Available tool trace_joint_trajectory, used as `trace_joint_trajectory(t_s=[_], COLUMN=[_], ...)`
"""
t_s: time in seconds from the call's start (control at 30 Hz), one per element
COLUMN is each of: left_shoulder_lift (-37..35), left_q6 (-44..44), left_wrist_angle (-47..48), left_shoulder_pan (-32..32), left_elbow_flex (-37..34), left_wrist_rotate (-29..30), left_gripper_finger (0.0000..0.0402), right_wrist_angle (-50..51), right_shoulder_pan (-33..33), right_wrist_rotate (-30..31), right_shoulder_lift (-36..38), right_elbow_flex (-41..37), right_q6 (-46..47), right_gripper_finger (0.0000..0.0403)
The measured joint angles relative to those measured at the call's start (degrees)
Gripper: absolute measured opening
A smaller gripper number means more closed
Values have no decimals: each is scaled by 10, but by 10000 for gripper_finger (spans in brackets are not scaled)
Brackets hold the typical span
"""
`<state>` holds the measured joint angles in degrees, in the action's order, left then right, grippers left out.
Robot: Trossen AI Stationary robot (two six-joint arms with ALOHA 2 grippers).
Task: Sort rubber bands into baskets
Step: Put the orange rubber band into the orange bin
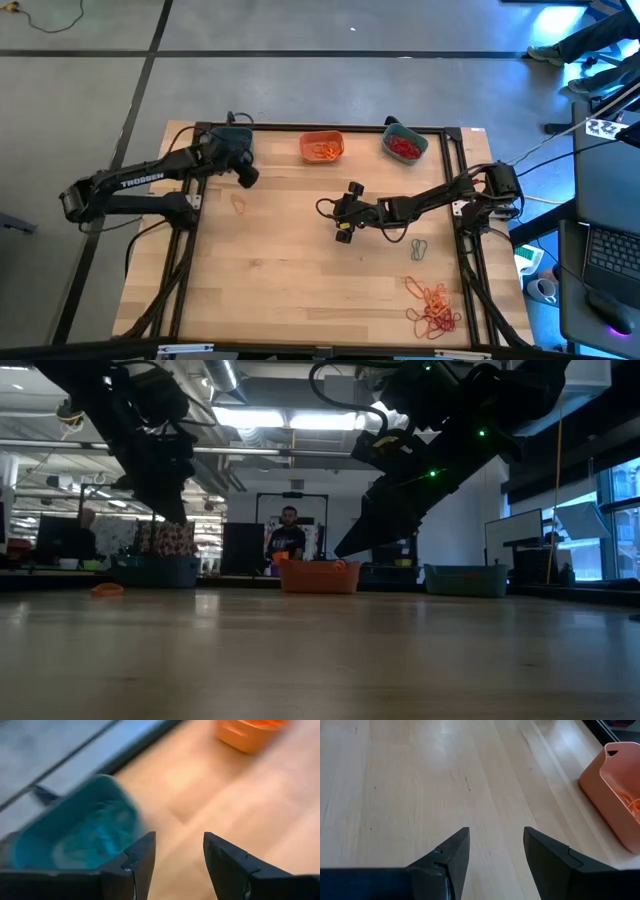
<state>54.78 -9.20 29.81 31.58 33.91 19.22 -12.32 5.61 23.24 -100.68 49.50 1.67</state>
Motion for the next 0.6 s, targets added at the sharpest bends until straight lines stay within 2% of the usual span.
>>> trace_joint_trajectory(t_s=[0.13,0.37,0.6], left_shoulder_lift=[1,1,1], left_q6=[-24,-69,-131], left_wrist_angle=[21,47,76], left_shoulder_pan=[-63,-168,-238], left_elbow_flex=[-1,-15,-46], left_wrist_rotate=[-43,-45,-47], left_gripper_finger=[162,162,163], right_wrist_angle=[0,1,1], right_shoulder_pan=[0,0,0], right_wrist_rotate=[-5,-15,-15], right_shoulder_lift=[0,0,0], right_elbow_flex=[0,0,0], right_q6=[0,7,10], right_gripper_finger=[188,188,188])
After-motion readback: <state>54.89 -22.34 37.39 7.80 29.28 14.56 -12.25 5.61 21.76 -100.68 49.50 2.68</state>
